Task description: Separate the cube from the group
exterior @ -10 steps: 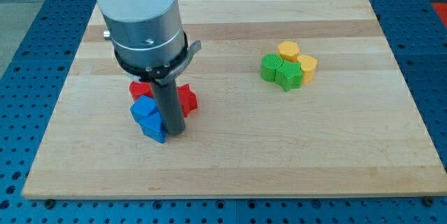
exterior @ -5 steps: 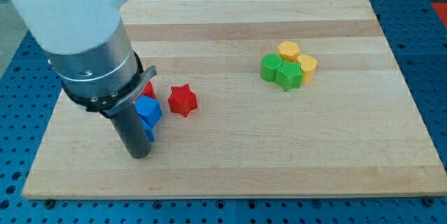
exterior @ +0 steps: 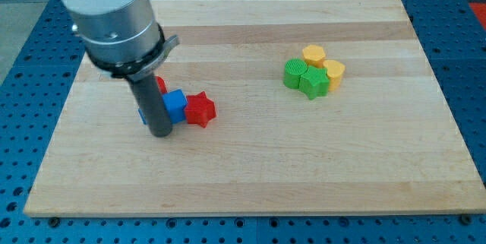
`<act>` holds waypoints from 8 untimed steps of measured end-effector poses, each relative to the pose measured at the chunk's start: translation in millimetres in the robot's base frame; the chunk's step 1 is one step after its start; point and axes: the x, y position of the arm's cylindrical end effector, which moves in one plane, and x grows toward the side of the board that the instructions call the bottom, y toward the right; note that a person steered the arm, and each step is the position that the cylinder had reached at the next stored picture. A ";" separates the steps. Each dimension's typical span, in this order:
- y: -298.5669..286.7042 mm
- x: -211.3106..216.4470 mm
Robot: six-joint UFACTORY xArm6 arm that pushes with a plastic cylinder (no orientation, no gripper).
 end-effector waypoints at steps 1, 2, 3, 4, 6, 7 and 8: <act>2.9 -22.9; 3.0 -44.0; 8.9 -62.7; 14.4 -83.9; 56.0 -107.0; 81.8 -110.7; 91.8 -125.3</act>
